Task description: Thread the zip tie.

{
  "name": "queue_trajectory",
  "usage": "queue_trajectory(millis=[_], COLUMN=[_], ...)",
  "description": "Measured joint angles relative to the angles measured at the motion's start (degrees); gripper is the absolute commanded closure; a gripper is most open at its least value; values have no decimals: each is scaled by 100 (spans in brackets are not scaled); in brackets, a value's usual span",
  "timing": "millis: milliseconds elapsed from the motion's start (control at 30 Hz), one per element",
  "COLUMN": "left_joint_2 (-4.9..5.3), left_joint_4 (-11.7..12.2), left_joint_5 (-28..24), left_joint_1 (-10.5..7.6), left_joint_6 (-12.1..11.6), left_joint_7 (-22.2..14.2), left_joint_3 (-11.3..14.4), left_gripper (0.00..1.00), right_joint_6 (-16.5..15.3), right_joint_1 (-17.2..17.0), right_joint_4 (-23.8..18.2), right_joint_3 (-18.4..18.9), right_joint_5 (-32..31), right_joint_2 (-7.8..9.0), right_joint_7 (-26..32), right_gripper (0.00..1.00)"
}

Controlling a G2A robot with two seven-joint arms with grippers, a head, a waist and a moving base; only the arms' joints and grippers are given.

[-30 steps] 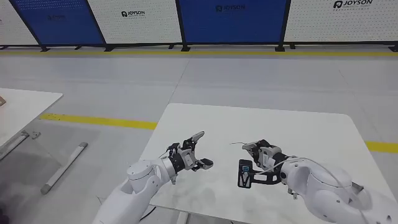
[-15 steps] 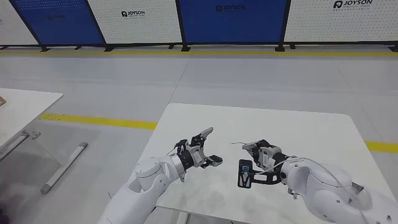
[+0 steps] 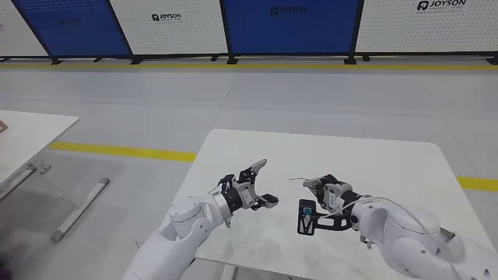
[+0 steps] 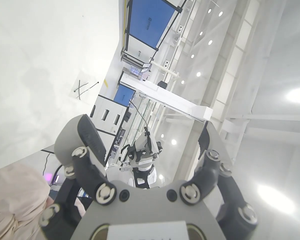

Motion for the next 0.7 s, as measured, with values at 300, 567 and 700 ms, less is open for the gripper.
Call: queue_trajectory(millis=[300, 567, 700], left_joint_2=[0, -73, -137], left_joint_4=[0, -64, 27], left_joint_5=[0, -363, -510], left_joint_1=[0, -151, -425], left_joint_6=[0, -39, 9], left_joint_7=[0, 456, 916], left_joint_3=[0, 152, 410], left_gripper=[0, 0, 0], right_joint_6=[0, 0, 0], right_joint_1=[0, 310, 731], right_joint_4=[0, 28, 92], right_joint_3=[0, -261, -737], right_joint_5=[0, 0, 0], right_joint_2=[0, 9, -7], right_joint_7=[0, -195, -342], right_gripper=[100, 100, 100])
